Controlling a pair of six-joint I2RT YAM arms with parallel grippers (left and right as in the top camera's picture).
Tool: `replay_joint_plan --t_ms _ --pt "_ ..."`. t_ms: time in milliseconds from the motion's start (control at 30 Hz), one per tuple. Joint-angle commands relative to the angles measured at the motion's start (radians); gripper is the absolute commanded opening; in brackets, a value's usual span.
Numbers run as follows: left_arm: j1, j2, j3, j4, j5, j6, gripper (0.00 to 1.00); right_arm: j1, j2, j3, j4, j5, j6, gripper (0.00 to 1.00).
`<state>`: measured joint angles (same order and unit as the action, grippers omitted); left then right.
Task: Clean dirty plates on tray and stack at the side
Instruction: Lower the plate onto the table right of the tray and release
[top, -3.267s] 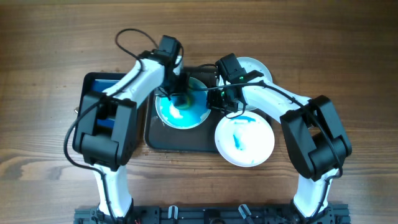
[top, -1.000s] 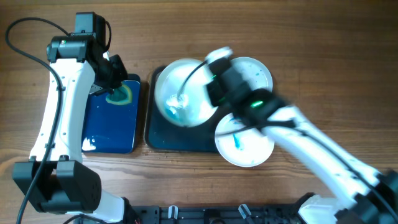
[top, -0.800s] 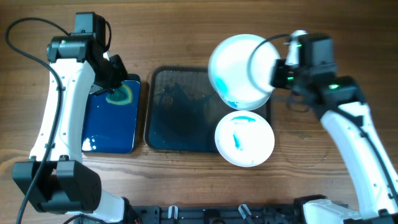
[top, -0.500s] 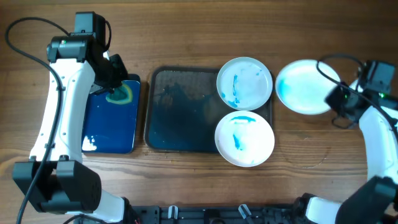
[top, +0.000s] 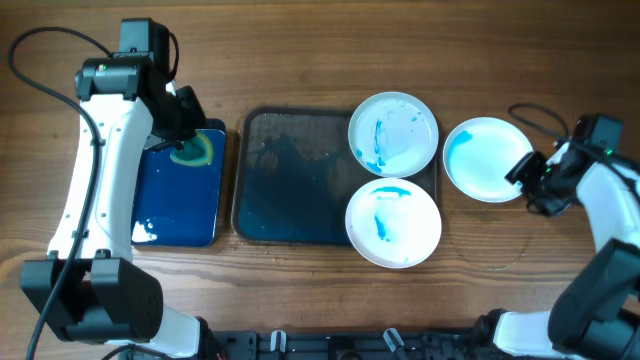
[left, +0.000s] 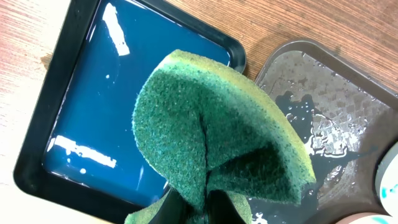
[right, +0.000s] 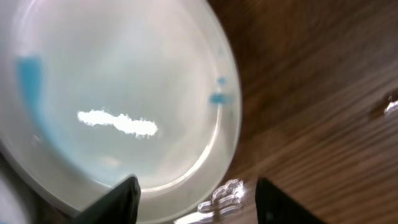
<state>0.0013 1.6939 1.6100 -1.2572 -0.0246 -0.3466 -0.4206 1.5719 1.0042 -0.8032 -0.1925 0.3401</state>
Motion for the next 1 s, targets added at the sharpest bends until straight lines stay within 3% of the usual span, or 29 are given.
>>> replay_joint_plan --t_ms 0,133,233,333,433,533,700,867,967 --pt "0.001 -0.005 0.003 -0.002 0.014 -0.005 0.04 0.029 -0.124 0.148 -0.139 -0.123 -0.066 0.6" --pt "0.001 -0.005 -0.002 0.001 0.017 -0.006 0.04 0.145 -0.169 0.137 -0.331 -0.142 -0.15 0.6" --pt "0.001 -0.005 -0.011 0.004 0.017 -0.006 0.04 0.248 -0.169 0.047 -0.357 -0.137 -0.161 0.6" --pt "0.001 -0.005 -0.026 0.012 0.017 -0.006 0.04 0.333 -0.169 -0.084 -0.294 -0.099 -0.111 0.55" --pt "0.001 -0.005 -0.029 0.015 0.017 -0.005 0.04 0.379 -0.168 -0.171 -0.21 -0.085 -0.063 0.41" --pt "0.001 -0.005 -0.029 0.015 0.017 -0.005 0.04 0.431 -0.167 -0.26 -0.104 -0.04 0.01 0.37" --pt "0.001 -0.005 -0.029 0.015 0.017 -0.006 0.04 0.48 -0.167 -0.326 0.001 -0.041 0.03 0.29" --pt "0.001 -0.005 -0.029 0.014 0.017 -0.005 0.04 0.481 -0.168 -0.337 0.021 -0.049 0.026 0.04" --pt "0.001 -0.005 -0.029 0.016 0.017 -0.006 0.04 0.481 -0.168 -0.328 0.013 -0.095 0.025 0.04"
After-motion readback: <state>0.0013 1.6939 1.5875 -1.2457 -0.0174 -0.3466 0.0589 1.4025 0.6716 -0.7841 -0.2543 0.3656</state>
